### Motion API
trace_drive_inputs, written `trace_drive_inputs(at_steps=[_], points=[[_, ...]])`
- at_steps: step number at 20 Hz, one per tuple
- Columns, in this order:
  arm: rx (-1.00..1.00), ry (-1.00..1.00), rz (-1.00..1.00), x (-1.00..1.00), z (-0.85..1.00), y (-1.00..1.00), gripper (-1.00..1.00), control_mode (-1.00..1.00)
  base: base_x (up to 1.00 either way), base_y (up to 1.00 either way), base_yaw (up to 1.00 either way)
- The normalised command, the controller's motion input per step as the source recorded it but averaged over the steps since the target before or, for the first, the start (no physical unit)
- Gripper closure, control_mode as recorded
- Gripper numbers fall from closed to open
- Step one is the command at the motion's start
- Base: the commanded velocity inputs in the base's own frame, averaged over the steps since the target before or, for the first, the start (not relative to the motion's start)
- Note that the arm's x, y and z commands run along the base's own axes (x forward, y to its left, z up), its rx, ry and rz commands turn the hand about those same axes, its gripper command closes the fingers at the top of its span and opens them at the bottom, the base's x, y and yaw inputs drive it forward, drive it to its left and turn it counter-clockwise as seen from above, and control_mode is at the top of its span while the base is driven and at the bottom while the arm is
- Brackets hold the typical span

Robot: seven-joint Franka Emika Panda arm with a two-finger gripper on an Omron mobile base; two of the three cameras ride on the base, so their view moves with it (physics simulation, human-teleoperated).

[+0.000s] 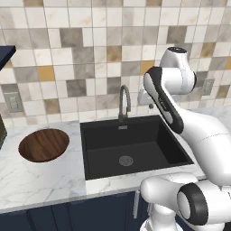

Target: Pick the mug and place it in the sink. Pick the bowl and place it in the open cabinet and then close the cabinet.

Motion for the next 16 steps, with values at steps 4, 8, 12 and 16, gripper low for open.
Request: trace_drive_inputs(at_steps=[4,8,12,16], points=[[0.00,0.00,0.10,-0.03,-0.02,-0.03,-1.00,-1.00,0.00,0.00,0.00],[0.05,0.00,0.19,-0.11,0.00,-0.28,-1.00,-1.00,0.00,0.00,0.00],[0.04,-0.01,0.17,-0.24,0.00,-0.43,-1.00,-1.00,0.00,0.00,0.00],[0.00,-0.04,0.19,-0.39,0.00,-0.36,-1.00,-1.00,0.00,0.00,0.00]])
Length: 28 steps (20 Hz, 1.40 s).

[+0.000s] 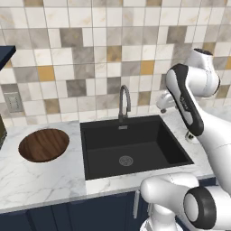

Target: Pick the mug and place it in the sink. Pick the bowl and place it in the open cabinet and then close the cabinet.

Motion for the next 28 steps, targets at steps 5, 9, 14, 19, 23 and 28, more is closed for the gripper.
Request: trace_drive_inputs(at_steps=[5,9,14,19,23,28], points=[[0.00,-0.03,0.18,-0.40,0.00,-0.36,-1.00,-1.00,0.00,0.00,0.00],[0.00,-0.02,0.11,-0.31,0.00,-0.46,-1.00,-1.00,0.00,0.00,0.00],[-0.04,-0.08,0.03,-0.11,-0.05,-0.37,-1.00,-1.00,0.00,0.00,0.00],[-0.04,-0.01,0.00,0.00,-0.21,-0.29,-1.00,-1.00,0.00,0.00,0.00],[0.00,0.24,0.00,0.03,-0.24,-0.25,-1.00,-1.00,0.00,0.00,0.00],[0.00,0.22,0.00,0.05,-0.24,-0.27,-1.00,-1.00,0.00,0.00,0.00]])
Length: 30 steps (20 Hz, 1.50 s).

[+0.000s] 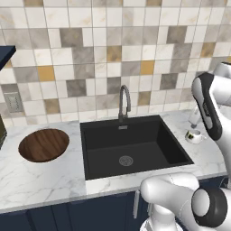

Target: Pick the mug and place it in the sink. Pick the bowl and place it in the open cabinet and then close the cabinet.

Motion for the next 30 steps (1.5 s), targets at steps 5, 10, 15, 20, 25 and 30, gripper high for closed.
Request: trace_drive_inputs(at_steps=[5,10,15,20,25,30], points=[[0.00,0.08,0.00,0.05,-0.16,-0.27,-1.00,-1.00,0.00,0.00,0.00],[0.00,0.00,0.00,0.08,-0.18,-0.16,-1.00,-1.00,0.00,0.00,0.00],[0.00,0.00,0.00,0.14,-0.17,-0.17,-1.00,-1.00,0.00,0.00,0.00],[0.00,0.00,0.00,0.15,-0.11,-0.13,-1.00,-1.00,0.00,0.00,0.00],[-0.01,0.00,0.00,0.10,-0.14,-0.23,-1.00,-1.00,0.00,0.00,0.00],[-0.05,0.00,0.00,0.09,-0.19,-0.27,-1.00,-1.00,0.00,0.00,0.00]])
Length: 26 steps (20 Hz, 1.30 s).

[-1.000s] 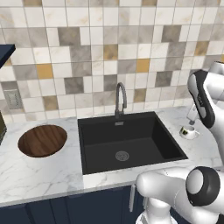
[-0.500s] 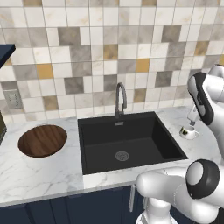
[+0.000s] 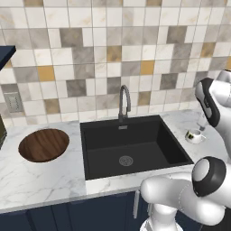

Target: Pick the mug and place it in the sink. Pick the bowl and place it in the open cabinet and then close the cabinet.

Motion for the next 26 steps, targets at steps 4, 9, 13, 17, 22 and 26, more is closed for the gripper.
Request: trace_drive_inputs(at_steps=[4,9,13,17,22,26], points=[[-0.05,0.00,0.01,0.14,-0.21,-0.26,-1.00,-1.00,0.00,0.00,0.00],[-0.06,0.00,0.00,0.14,-0.21,-0.25,-1.00,-1.00,0.00,0.00,0.00],[-0.03,0.00,0.00,0.13,-0.20,-0.24,-1.00,-1.00,0.00,0.00,0.00],[0.00,0.00,0.00,0.18,-0.12,-0.28,-1.00,-1.00,0.00,0.00,0.00],[0.00,0.00,0.03,0.03,-0.12,-0.34,-1.00,-1.00,0.00,0.00,0.00],[0.00,0.00,0.05,0.00,-0.13,-0.32,-1.00,-1.00,0.00,0.00,0.00]])
